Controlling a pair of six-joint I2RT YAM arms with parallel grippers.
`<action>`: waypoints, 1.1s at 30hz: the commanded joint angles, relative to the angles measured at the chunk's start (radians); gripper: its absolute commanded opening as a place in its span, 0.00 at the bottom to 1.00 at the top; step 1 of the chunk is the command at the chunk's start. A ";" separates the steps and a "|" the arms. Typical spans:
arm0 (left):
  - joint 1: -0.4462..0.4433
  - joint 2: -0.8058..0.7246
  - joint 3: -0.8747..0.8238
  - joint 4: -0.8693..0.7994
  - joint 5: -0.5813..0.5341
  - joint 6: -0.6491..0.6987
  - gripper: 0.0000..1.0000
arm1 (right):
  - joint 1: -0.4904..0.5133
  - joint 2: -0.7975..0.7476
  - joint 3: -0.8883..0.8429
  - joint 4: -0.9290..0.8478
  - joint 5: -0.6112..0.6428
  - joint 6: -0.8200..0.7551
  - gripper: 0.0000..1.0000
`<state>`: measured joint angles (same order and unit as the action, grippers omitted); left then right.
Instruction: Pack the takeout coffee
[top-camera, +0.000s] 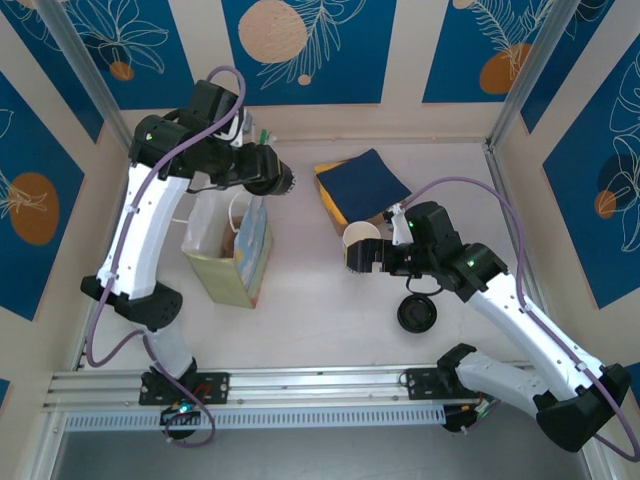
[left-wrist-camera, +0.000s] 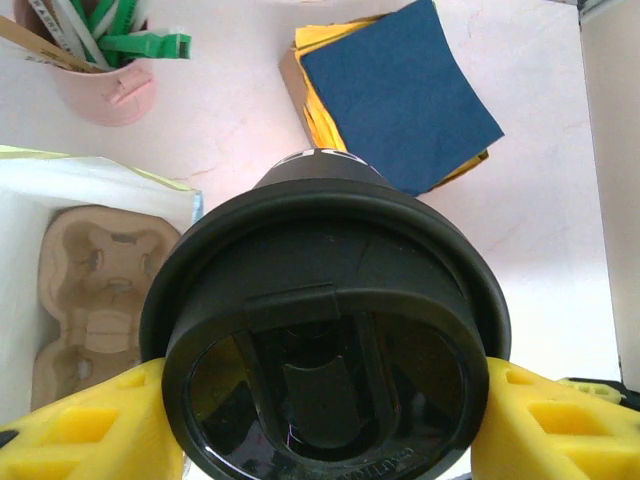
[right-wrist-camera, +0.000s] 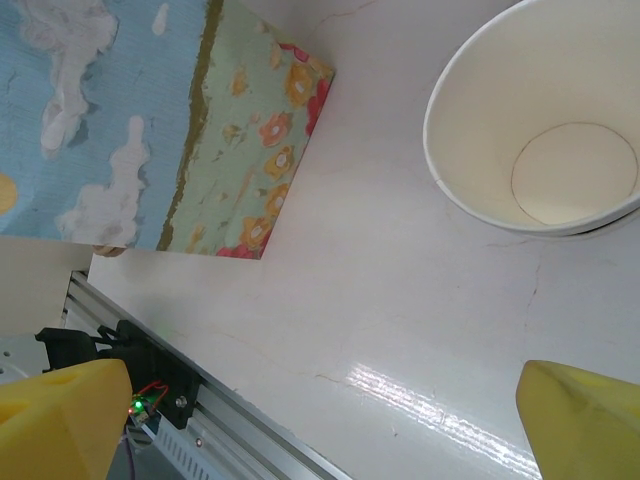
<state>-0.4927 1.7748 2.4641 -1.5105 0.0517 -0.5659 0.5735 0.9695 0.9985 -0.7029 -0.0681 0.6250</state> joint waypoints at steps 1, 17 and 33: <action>0.027 -0.053 0.026 -0.032 -0.007 0.023 0.57 | -0.007 -0.017 -0.012 -0.009 -0.015 -0.010 0.99; 0.078 -0.123 0.021 -0.090 -0.055 0.039 0.57 | -0.008 -0.003 -0.012 0.006 -0.033 -0.004 0.99; 0.088 -0.255 -0.146 -0.132 -0.171 0.042 0.57 | 0.009 0.020 0.006 0.020 -0.044 0.004 0.99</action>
<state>-0.4198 1.5433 2.3497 -1.6062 -0.0837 -0.5400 0.5758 0.9859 0.9985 -0.6945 -0.0898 0.6262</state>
